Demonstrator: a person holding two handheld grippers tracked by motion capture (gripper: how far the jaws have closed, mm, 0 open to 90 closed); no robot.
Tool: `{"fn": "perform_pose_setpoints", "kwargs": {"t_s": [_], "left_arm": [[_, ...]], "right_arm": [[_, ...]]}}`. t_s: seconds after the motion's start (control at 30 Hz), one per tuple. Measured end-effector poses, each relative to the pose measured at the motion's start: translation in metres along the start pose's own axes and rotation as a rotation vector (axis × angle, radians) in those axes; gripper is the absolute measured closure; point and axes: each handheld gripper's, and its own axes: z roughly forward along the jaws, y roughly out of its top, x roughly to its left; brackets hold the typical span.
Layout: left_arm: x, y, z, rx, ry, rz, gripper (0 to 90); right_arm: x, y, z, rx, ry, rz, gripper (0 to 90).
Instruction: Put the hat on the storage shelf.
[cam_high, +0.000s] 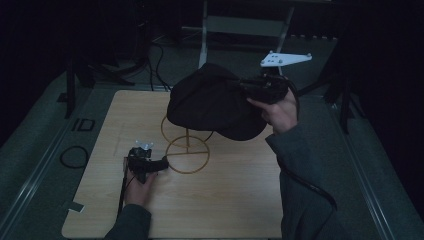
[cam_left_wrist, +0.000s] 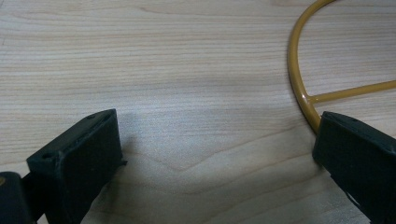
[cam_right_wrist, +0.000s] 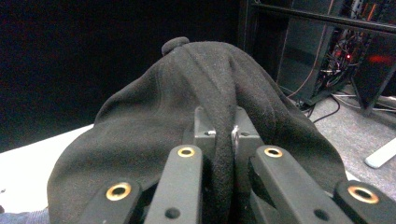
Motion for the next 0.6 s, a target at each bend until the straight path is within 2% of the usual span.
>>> {"fn": "perform_pose_setpoints", "kwargs": {"t_s": [0.6], "left_arm": [[0.0,0.0,0.0,-0.001,-0.001,0.001,0.7]], "right_arm": [[0.012,0.008,0.027,0.011,0.021,-0.023,85.0]]}}
